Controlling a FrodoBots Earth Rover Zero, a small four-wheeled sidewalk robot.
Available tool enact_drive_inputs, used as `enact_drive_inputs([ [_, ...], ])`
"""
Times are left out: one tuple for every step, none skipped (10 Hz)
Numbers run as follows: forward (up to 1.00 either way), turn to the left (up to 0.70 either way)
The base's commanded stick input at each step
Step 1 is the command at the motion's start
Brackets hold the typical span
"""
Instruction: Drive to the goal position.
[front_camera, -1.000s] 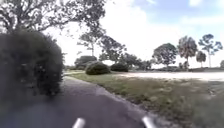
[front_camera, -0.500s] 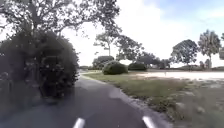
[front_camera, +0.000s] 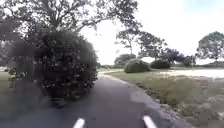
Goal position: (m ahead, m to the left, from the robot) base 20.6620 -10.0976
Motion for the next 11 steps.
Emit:
enact_drive_inputs([
  [0.69, 0.03],
  [0.69, 0.03],
  [0.69, 0.03],
  [0.69, 0.03],
  [0.69, 0.03],
  [0.69, 0.03],
  [0.69, 0.03],
  [0.69, 0.03],
  [0.69, 0.01],
  [0.69, -0.02],
  [0.69, -0.34],
])
